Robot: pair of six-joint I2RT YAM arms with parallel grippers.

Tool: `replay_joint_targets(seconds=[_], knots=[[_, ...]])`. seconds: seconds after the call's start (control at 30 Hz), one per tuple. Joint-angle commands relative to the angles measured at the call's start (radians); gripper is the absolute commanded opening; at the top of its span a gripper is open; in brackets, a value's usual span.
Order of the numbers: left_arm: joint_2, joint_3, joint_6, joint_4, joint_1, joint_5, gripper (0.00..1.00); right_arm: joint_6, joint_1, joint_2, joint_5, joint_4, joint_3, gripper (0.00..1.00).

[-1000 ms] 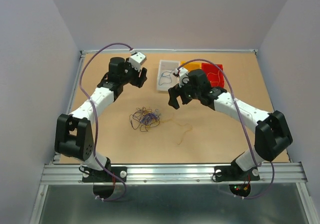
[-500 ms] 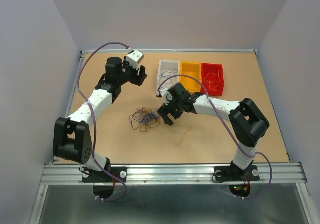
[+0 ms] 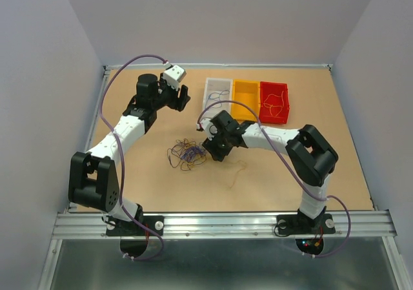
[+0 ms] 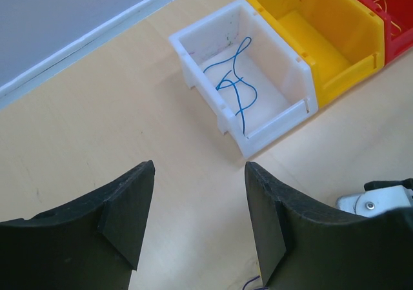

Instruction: Untangle the cables

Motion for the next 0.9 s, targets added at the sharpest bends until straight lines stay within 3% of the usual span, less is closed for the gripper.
replay_joint_targets(seconds=[0.0,0.17,0.27,0.3,0.47,0.6,0.73,0.87], knots=[[-0.017,0.002,-0.005,0.053,0.006,0.018,0.69,-0.01,0.03,0.026,0.041,-0.031,0.039,0.5],[-0.015,0.002,-0.005,0.051,0.004,0.017,0.7,-0.002,0.077,0.006,0.11,-0.039,0.019,0.38],[-0.015,0.002,-0.005,0.053,0.006,0.018,0.69,0.013,0.108,-0.033,0.176,-0.039,-0.001,0.19],[-0.017,0.002,-0.004,0.053,0.005,0.02,0.7,0.016,0.116,-0.046,0.194,-0.037,-0.003,0.02],[-0.018,0.001,-0.005,0.053,0.006,0.032,0.7,0.035,0.119,-0.2,0.176,0.044,-0.077,0.01],[-0.026,-0.006,0.005,0.051,0.004,0.073,0.7,0.061,0.119,-0.424,0.141,0.143,-0.182,0.01],[-0.051,-0.032,0.044,0.056,0.004,0.223,0.7,0.11,0.119,-0.657,0.116,0.222,-0.236,0.0],[-0.092,-0.067,0.083,0.063,0.003,0.397,0.7,0.154,0.119,-0.742,0.142,0.242,-0.208,0.01]])
